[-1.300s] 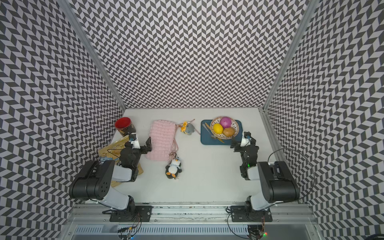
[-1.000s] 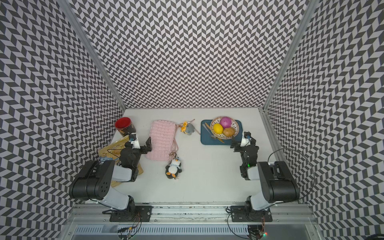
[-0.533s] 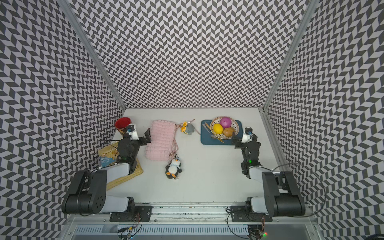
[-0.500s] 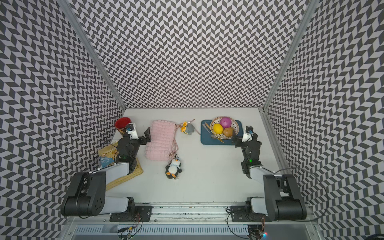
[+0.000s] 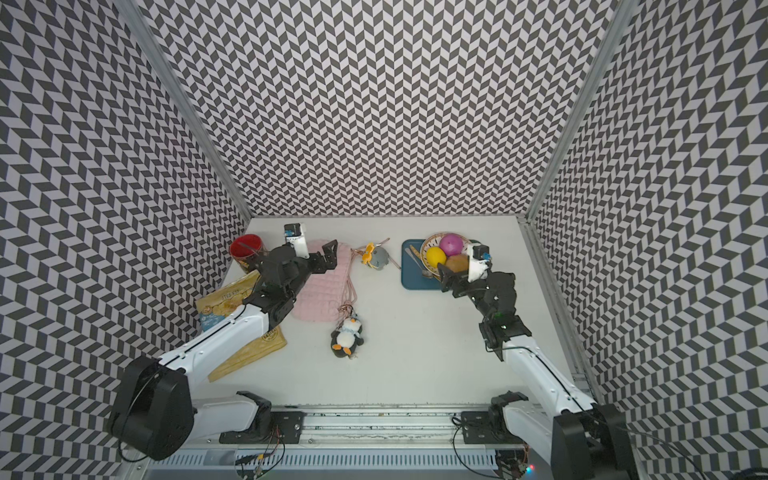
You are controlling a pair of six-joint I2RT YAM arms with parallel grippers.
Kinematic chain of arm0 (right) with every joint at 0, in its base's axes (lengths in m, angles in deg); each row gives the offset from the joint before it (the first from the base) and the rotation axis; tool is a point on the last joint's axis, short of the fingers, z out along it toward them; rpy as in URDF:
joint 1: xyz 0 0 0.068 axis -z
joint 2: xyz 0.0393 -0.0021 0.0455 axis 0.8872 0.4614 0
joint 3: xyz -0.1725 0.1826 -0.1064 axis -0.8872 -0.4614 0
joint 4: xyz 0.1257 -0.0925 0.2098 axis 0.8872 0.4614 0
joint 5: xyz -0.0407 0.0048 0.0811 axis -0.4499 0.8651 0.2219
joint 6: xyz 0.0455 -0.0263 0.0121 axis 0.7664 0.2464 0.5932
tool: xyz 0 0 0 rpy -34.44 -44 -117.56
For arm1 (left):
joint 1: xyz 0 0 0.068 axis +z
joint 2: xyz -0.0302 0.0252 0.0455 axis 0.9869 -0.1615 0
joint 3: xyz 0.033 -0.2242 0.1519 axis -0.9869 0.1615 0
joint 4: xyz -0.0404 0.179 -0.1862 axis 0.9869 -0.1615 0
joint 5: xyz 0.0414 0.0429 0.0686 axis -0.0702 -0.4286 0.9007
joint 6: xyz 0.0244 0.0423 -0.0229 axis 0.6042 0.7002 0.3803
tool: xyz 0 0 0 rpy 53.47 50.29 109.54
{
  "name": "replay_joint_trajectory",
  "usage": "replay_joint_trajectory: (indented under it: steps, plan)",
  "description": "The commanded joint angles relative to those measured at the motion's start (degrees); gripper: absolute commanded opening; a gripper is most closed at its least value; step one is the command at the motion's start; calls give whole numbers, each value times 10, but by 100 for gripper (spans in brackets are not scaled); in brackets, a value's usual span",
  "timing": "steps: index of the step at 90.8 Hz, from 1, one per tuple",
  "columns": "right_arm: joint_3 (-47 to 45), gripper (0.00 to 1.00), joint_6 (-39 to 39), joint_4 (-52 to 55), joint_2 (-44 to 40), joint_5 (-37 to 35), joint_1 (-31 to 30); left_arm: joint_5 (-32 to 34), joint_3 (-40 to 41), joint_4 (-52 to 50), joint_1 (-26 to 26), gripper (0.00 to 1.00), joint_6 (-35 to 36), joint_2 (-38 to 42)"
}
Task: Remove the decoration from the bag
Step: Pick up the bag from the center of the board.
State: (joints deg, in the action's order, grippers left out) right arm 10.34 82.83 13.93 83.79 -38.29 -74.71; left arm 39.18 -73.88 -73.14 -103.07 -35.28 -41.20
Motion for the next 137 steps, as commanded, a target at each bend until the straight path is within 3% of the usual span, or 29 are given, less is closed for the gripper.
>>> replay_joint_trajectory:
  steps: [1,28,41,52,69,107,122,128,137]
  plan:
    - [5,100,12,40,-8,39,-27,39,-40,-59,-31,100,3,-56]
    - [-7,100,12,24,19,29,-65,112,-180,-157,-56,100,30,-236]
    - [-6,100,3,18,35,30,-65,143,-220,-204,-60,95,33,-301]
    - [-8,100,1,8,51,34,-66,139,-235,-225,-62,83,27,-328]
    - [-8,99,4,-9,78,45,-65,164,-228,-258,-78,74,22,-344]
    - [-12,99,9,-30,93,66,-66,200,-225,-284,-88,63,13,-375]
    - [-19,99,15,-40,94,75,-66,198,-217,-283,-88,42,15,-384]
    - [-21,100,17,-44,93,77,-66,194,-217,-284,-86,39,16,-385]
    - [-22,100,19,-46,92,83,-66,182,-218,-284,-83,21,17,-379]
